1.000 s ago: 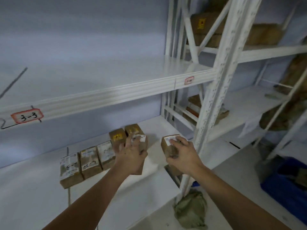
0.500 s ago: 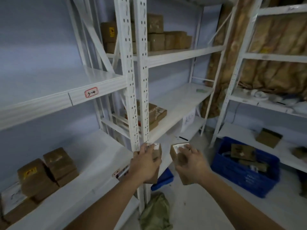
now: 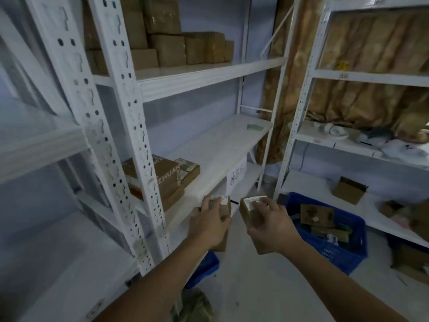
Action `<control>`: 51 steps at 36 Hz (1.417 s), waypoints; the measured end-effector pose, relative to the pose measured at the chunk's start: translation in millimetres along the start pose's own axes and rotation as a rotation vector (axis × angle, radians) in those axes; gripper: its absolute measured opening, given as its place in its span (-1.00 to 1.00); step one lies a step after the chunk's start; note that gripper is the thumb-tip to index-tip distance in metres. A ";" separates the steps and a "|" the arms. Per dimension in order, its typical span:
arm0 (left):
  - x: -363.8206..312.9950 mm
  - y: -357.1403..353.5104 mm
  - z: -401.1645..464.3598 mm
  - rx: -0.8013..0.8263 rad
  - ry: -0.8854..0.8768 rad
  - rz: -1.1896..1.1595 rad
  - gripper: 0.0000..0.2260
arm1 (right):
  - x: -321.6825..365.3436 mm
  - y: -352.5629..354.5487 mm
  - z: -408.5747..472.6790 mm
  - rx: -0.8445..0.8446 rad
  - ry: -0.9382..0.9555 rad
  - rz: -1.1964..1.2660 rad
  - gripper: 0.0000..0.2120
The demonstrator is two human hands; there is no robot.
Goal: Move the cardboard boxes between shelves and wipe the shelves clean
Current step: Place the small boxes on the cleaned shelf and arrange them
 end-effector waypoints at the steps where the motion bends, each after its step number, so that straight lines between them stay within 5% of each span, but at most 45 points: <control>1: -4.6 -0.8 10.2 -0.002 -0.003 -0.002 -0.44 | -5.1 3.5 9.6 -0.002 -0.006 -0.003 -0.27; 15: -47.8 -34.5 143.1 0.004 0.143 0.041 -0.43 | -92.9 24.7 157.7 0.103 0.077 -0.025 -0.16; 22: -51.1 -42.9 190.2 -0.148 0.347 -0.015 -0.49 | -115.6 38.3 239.8 0.160 0.210 -0.026 0.01; 26: -46.4 -39.2 201.4 -0.209 0.476 -0.082 -0.52 | -103.5 45.9 268.3 0.195 0.308 -0.059 -0.21; 34: -7.6 -32.7 222.2 -0.198 0.616 -0.008 -0.45 | -64.9 1.1 337.6 0.295 0.517 0.014 -0.11; 51: 92.1 -9.3 330.7 -0.238 0.720 -0.016 -0.42 | 54.2 -34.7 469.1 0.359 0.712 -0.005 -0.28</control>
Point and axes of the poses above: each hand's wrist, its own z-axis towards the middle knuckle, its own y-axis out of the back of the hand, x = y × z, the point moved 7 cm from there along z, towards the middle knuckle, and after that the axes turned 5 degrees about z, right-handed, at the moved point
